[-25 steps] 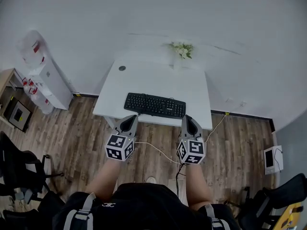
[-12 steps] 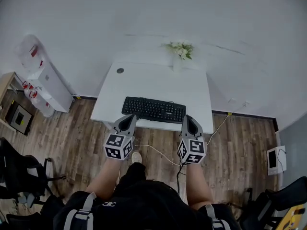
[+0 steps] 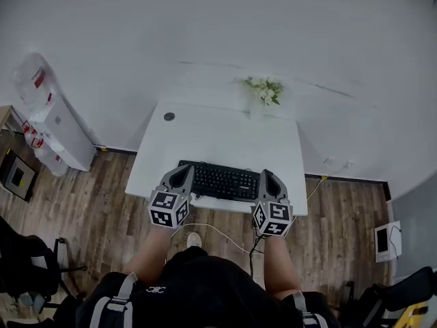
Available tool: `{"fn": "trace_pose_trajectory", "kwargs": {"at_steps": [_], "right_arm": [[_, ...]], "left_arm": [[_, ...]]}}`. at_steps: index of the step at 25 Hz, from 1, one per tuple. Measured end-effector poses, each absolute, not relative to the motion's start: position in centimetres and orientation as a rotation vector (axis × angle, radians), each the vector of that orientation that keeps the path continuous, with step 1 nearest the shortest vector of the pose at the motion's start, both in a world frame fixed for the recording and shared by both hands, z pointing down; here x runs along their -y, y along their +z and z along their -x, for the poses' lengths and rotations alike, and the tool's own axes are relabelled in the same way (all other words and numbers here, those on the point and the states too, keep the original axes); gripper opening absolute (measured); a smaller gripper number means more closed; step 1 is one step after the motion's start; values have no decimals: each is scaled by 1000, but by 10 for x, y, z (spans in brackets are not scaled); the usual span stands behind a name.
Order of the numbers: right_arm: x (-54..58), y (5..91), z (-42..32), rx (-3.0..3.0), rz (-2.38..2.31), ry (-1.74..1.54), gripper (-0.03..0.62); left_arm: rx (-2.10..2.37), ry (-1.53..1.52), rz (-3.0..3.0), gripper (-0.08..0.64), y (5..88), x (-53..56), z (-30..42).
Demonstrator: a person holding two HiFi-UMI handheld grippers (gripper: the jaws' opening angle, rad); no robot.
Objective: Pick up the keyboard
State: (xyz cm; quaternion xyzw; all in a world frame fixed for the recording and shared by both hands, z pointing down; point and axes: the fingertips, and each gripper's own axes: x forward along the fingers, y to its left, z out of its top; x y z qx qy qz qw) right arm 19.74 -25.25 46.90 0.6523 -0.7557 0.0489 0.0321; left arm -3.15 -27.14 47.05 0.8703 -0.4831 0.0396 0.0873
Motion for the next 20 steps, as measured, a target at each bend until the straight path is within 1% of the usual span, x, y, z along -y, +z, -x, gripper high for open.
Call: {"fn": "trace_pose_trajectory", "kwargs": {"at_steps": [5, 10, 20], "right_arm": [[314, 473, -179, 2276, -2014, 142, 5], [354, 490, -183, 2195, -2058, 189, 5], [391, 535, -203, 2131, -1989, 304, 5]], "left_arm": [[1418, 103, -2569, 0, 476, 338, 63], [1372, 136, -2564, 0, 490, 387, 77], [1312, 247, -2459, 0, 545, 430, 88]]}}
